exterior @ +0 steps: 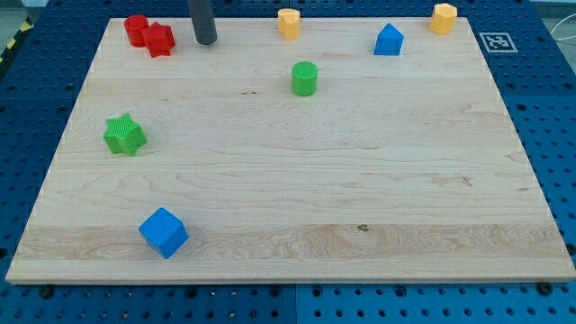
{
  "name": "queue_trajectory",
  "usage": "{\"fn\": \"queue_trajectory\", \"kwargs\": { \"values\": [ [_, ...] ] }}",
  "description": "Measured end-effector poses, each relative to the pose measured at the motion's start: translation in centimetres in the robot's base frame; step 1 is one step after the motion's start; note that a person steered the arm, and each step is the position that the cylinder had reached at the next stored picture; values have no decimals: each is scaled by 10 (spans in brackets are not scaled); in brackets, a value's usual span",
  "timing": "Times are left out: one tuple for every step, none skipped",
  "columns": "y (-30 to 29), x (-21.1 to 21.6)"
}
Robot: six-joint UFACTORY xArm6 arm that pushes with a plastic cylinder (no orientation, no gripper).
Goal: Move your arm closer to the yellow heart
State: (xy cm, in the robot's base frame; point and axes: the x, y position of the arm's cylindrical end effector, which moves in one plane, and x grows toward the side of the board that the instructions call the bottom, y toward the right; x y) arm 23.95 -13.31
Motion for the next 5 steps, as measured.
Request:
{"fn": "queue_trajectory", "kwargs": {
  "values": [
    [1, -7],
    [9, -12],
    [22, -14],
    [40, -15],
    [48, -30]
  ]
}}
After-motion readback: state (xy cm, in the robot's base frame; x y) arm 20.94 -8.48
